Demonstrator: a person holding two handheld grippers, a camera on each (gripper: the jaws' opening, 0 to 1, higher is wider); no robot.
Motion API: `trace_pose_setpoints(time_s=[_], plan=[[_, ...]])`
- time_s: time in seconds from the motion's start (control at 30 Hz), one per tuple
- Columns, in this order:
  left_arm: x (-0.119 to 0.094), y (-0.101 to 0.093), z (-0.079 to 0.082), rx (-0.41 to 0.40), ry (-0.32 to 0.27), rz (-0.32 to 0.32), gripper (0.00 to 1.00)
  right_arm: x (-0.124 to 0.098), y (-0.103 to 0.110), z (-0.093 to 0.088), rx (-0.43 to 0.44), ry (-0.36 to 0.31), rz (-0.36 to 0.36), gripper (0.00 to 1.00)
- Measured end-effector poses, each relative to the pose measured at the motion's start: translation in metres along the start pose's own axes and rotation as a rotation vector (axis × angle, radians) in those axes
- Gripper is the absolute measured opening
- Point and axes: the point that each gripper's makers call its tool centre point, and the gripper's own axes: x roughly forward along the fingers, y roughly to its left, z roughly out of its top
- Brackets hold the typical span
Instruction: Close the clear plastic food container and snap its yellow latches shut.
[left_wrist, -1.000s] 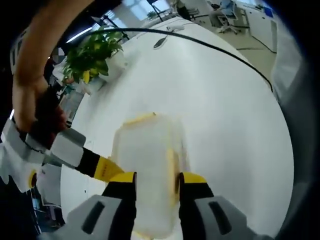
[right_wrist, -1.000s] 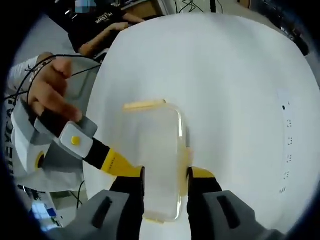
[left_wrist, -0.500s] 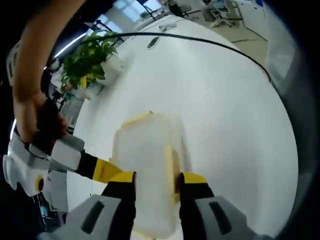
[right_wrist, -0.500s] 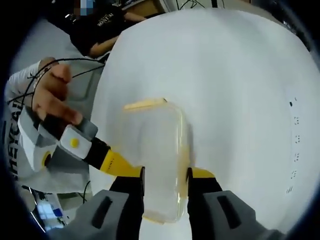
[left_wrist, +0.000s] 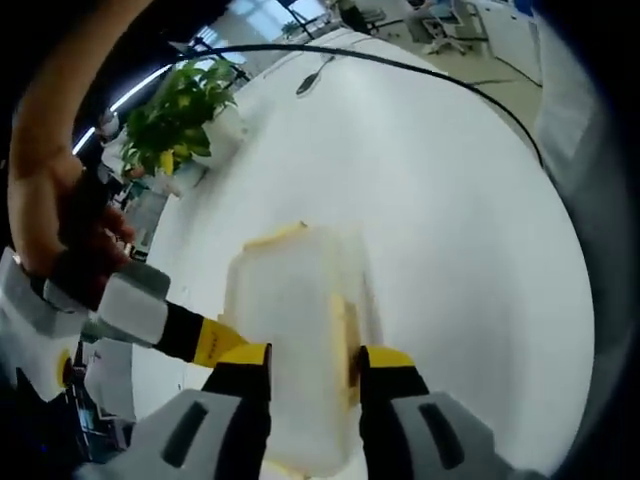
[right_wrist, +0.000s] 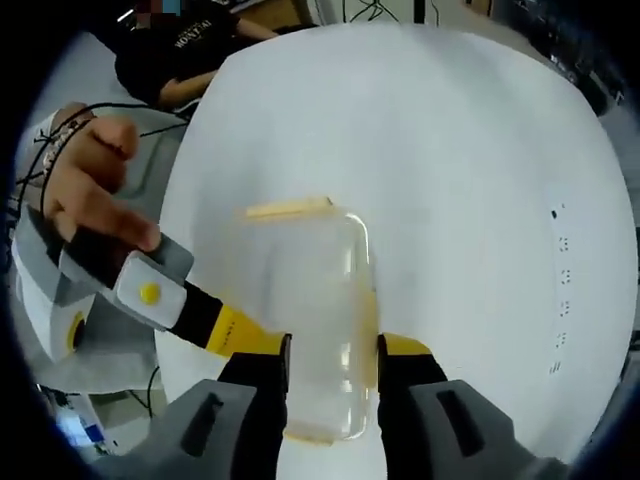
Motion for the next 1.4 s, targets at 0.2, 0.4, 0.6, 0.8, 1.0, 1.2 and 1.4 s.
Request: trace_pose_setpoints(time_s=[0.2,0.4,0.6,0.8,1.0,1.2,1.4], plan=[[0.002,-0.002,-0.001,0.054,0.057,0.031,0.31,-0.003,-0.001,0.0,0.006,-0.075,-0.085,0.32],[0.002,-0.009,-0.001,0.04,0.099,-0.005,0.42,-0.007,-0.004,0.002,-0.034,-0.149,-0.183,0.3],[0.001,-0.009,0.002,-0.104,0.04,-0.013,0.47,-0.008,0.0,0.003,-0.046,-0.198,-0.227,0.23],[-0.001,-0.004,0.005,-0.18,0.0,-0.034,0.44,-0.023,-0.022,0.004,-0.081,-0.133,-0.507,0.38],[-0.008,0.0,0.006,-0.267,0.003,-0.039,0.44,-0.053,-0.024,-0.004,0.026,-0.249,-0.634,0.59],[-0.042,0.02,0.026,-0.521,-0.247,0.124,0.94,-0.085,0.01,-0.006,0.168,-0.667,-0.633,0.67],[-0.076,0.042,-0.014,-0.615,-0.21,0.432,0.89,-0.071,0.042,-0.03,0.149,-0.704,-0.685,0.85]])
